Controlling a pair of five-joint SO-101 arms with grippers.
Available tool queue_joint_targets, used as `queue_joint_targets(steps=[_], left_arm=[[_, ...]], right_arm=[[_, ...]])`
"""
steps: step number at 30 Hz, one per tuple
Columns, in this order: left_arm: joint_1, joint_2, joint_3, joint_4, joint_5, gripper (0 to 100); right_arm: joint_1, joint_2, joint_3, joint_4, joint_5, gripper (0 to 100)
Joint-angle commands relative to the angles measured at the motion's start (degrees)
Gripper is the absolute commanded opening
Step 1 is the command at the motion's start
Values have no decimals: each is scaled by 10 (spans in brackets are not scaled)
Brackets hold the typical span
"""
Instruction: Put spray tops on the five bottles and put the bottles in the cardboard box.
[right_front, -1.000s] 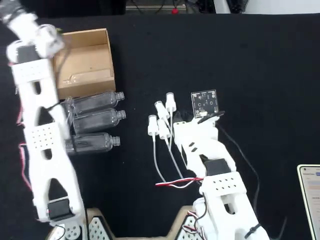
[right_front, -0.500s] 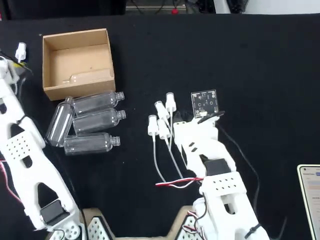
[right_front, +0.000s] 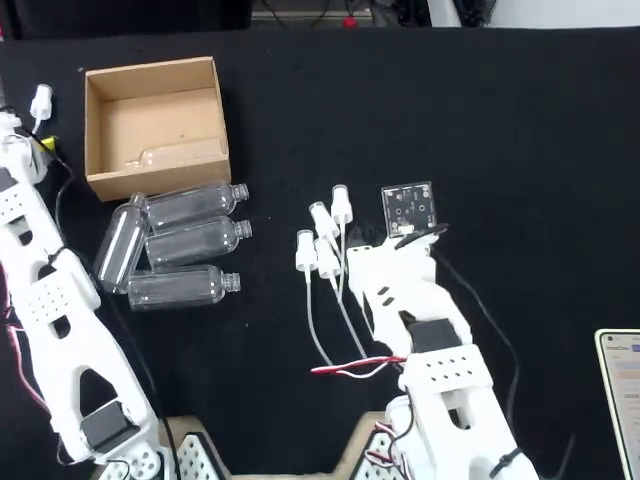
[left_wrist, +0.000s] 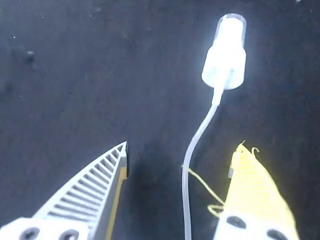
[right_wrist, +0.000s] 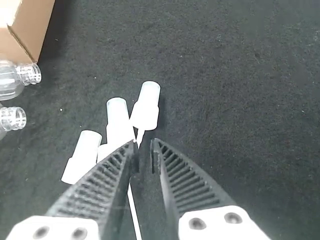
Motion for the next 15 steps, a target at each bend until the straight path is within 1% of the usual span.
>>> queue_joint_targets(steps=[1,3,4,5,6,7,8,10,15], left_arm=[[15,4,-8,-14,-2,209],[19,8,-8,-13,-2,52],[20,9,-8,-7,-2,12],[21,9,-8,7,-2,52],[25,7,-8,25,-2,59],[29,4,-8,43,-1,30],[32,4,-11,60,0,25],[32,4,-42,98,16,27],[20,-25,-37,162,55,30]], right_arm=[[8,-13,-6,-13,-3,57],[8,-13,-6,-13,-3,57],[8,-13,-6,-13,-3,57],[8,-13,-6,-13,-3,57],[8,-13,-6,-13,-3,57],[8,-13,-6,-13,-3,57],[8,-13,-6,-13,-3,57],[8,-13,-6,-13,-3,57],[8,-13,-6,-13,-3,57]])
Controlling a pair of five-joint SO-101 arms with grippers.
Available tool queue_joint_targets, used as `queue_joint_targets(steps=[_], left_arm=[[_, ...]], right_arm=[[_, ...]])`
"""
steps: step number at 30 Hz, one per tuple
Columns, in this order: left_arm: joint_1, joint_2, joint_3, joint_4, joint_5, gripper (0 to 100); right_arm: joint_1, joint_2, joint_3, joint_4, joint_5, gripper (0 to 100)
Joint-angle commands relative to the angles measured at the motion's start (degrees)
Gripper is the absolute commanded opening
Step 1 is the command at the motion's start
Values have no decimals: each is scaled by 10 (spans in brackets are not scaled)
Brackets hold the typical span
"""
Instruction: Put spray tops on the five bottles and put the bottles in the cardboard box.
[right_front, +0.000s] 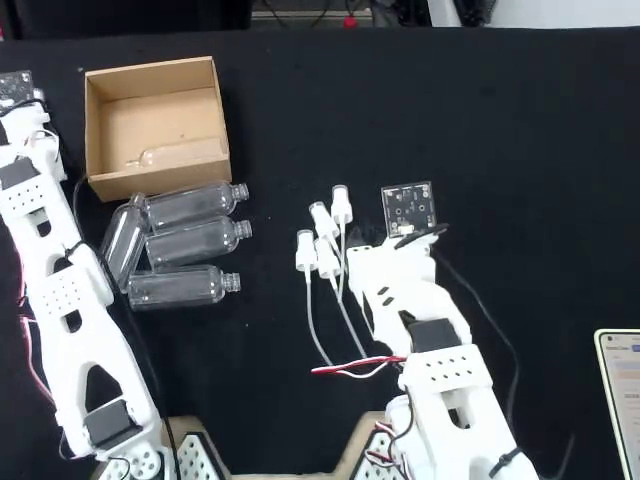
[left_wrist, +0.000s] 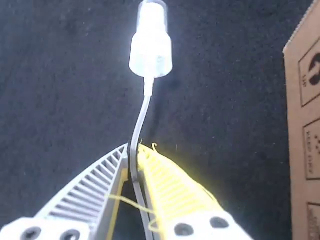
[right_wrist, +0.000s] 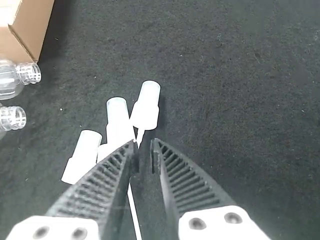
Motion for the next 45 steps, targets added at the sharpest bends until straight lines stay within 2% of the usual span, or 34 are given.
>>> queue_joint_targets(steps=[1,6,13,18,31,36,40,45], left_arm=[[-19,-39,-12,79,26,30],[-41,-90,-13,197,54,30],[-68,-142,-13,344,55,30],[-90,-168,-13,437,6,30],[-210,-175,-7,438,-55,29],[-233,-184,29,439,-77,29],[-237,-230,54,439,-80,29],[-233,-352,132,439,-79,29]], right_arm=[[8,-13,-6,-13,-3,57],[8,-13,-6,-14,-3,57],[8,-13,-6,-14,-3,57],[8,-13,-6,-13,-3,57],[8,-13,-6,-13,-3,57],[8,-13,-6,-13,-3,57],[8,-13,-6,-13,-3,57],[8,-13,-6,-13,-3,57]])
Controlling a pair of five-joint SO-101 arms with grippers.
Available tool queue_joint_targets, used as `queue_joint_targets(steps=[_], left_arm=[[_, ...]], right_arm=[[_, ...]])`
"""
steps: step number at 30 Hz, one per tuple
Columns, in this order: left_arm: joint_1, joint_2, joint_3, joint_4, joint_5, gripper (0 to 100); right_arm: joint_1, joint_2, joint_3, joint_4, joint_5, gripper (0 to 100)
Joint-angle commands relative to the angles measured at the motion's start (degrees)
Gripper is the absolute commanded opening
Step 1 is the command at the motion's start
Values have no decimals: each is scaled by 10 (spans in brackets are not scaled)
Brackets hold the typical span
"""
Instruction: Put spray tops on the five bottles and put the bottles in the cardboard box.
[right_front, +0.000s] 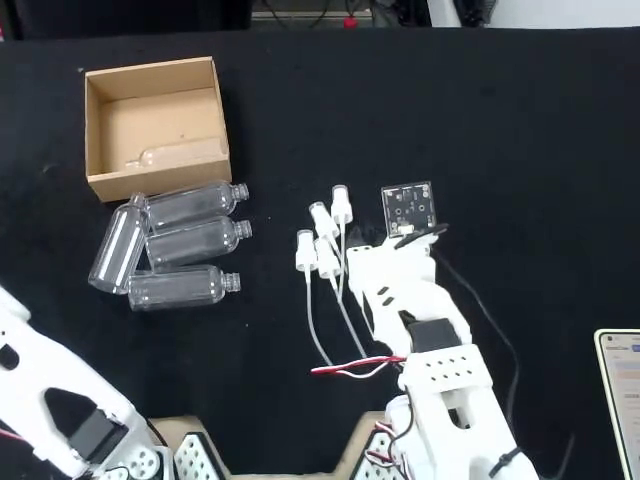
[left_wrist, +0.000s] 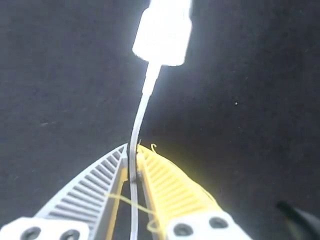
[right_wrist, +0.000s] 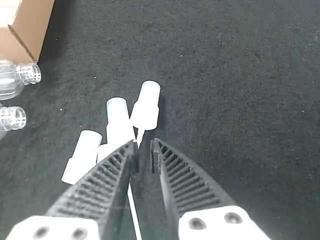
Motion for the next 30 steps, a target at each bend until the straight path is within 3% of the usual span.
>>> queue_joint_targets(steps=[1,10,18,21,27,30], left_arm=[[-1,-161,74,7,-4,29],[53,-406,386,4,-7,29],[96,-500,619,3,-90,34],[105,-516,629,2,-98,61],[117,-550,576,3,-96,300],[113,-567,561,3,-96,335]], right_arm=[[8,-13,-6,-13,-3,57],[8,-13,-7,-13,-3,57],[8,-13,-8,-13,-3,57],[8,-13,-8,-13,-3,57],[8,-13,-8,-13,-3,57],[8,-13,-8,-13,-3,57]])
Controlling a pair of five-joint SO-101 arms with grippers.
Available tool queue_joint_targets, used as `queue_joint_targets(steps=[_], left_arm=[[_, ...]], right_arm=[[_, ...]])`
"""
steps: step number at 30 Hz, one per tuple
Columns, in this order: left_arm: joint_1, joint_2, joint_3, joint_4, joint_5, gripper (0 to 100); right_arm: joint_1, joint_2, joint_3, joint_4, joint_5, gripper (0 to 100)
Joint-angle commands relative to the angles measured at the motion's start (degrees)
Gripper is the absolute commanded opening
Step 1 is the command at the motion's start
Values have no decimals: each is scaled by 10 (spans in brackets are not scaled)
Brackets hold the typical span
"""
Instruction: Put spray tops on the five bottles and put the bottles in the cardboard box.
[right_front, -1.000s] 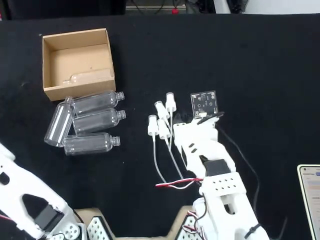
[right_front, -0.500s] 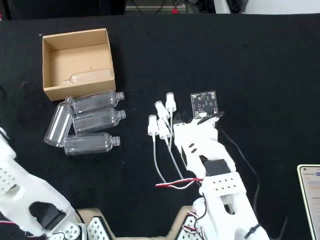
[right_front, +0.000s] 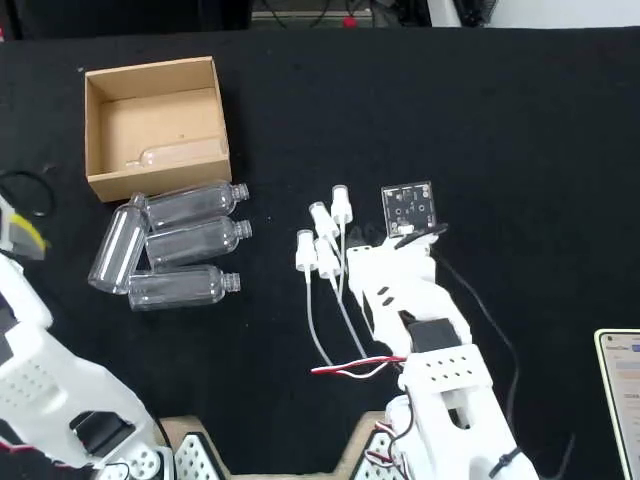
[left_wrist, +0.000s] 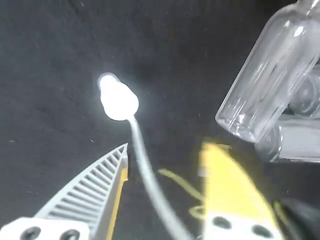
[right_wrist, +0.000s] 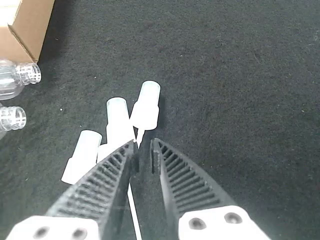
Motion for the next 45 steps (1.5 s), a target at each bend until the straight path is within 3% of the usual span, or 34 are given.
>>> queue_joint_targets(steps=[1,10,13,22,38,40,43,45], left_arm=[[2,-57,-51,4,-3,335],[5,-163,-47,4,-1,335],[-11,-172,-13,1,47,335],[-64,-96,209,-199,286,335],[-60,101,243,-330,364,330],[-60,103,243,-331,364,273],[-60,102,243,-330,364,106],[-55,101,243,-328,364,93]], right_arm=[[8,-13,-7,-13,-3,57],[8,-13,-7,-14,-3,57],[8,-13,-7,-14,-3,57],[8,-13,-7,-14,-3,57],[8,-13,-8,-14,-3,57],[8,-13,-7,-15,-3,57],[8,-13,-7,-15,-3,57],[8,-13,-7,-15,-3,57]])
